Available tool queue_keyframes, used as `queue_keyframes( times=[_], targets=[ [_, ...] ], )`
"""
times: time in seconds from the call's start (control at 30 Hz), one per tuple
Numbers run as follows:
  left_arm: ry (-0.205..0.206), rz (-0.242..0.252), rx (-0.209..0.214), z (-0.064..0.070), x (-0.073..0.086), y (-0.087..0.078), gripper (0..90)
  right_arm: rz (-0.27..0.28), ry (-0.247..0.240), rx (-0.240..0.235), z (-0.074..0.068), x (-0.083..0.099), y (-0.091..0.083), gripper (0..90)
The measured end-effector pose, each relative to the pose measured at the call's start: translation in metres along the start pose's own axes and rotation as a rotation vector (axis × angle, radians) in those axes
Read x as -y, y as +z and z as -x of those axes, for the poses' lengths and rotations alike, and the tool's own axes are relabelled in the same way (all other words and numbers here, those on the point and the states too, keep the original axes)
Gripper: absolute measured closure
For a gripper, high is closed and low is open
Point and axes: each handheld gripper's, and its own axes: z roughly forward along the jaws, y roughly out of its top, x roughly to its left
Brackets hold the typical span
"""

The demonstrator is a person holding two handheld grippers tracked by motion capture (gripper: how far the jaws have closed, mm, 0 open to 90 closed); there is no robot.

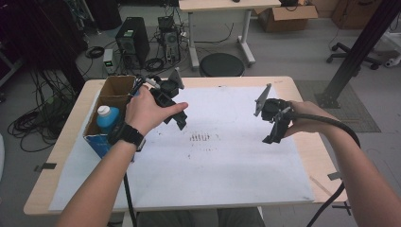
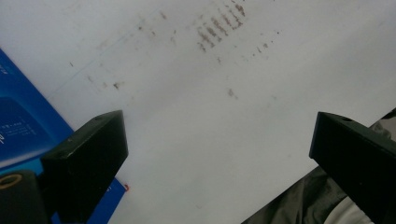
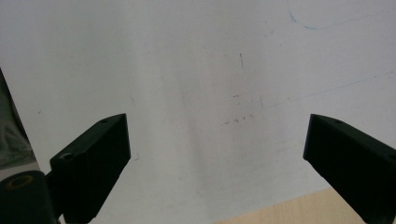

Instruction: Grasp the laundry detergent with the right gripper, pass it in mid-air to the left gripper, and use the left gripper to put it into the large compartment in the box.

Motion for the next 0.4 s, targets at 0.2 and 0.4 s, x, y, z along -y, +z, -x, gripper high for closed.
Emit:
queue_keyframes(
  times=[0.2,0.4],
  targets=[
    [0.003,0.006,0.006,0.0005,0.0004,-0.0008,4.9,-0.001,-0.002,-0.001,-0.0002,0.0001,-0.0003,7.2],
    [0.012,0.000,0.007,0.0009,-0.0002,0.0013,4.9,-0.001,0.001,-0.004,-0.0004,0.0003,0.0010,7.2]
  ],
)
